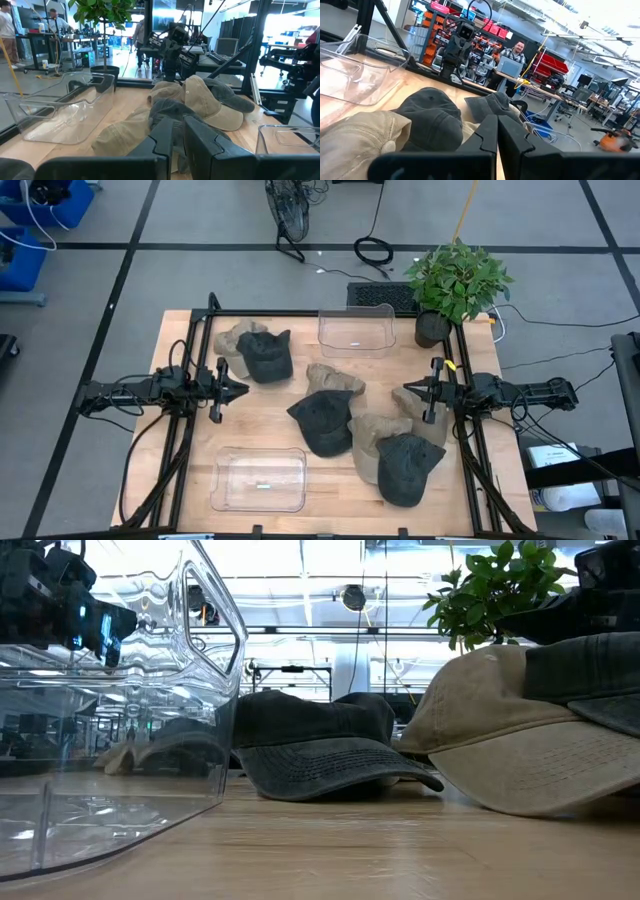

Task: Pick & Place hat
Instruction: Put the brown cap into the top transparent bin

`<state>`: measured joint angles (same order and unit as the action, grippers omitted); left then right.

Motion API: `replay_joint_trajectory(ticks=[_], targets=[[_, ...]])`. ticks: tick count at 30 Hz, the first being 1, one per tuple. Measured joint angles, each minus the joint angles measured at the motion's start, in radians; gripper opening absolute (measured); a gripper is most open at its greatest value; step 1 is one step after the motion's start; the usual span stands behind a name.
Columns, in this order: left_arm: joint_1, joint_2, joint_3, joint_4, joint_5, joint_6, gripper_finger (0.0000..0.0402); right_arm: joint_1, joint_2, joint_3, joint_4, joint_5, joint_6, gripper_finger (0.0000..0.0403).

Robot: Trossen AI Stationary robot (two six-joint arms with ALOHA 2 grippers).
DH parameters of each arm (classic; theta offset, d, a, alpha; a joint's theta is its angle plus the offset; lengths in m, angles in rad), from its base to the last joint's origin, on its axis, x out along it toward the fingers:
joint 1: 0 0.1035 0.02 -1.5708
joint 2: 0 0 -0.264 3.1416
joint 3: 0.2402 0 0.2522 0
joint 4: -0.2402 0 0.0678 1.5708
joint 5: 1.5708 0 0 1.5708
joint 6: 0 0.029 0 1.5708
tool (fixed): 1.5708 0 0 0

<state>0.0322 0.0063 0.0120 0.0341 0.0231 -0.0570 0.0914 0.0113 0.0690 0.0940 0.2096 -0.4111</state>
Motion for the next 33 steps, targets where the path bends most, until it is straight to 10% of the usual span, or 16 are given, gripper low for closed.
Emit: replay_joint_trajectory(ticks=[33], targets=[[0.0,0.0,0.0,0.0,0.0,0.0,0.0047,0.0,0.0,0.0,0.009,-0.002,0.159,0.0]])
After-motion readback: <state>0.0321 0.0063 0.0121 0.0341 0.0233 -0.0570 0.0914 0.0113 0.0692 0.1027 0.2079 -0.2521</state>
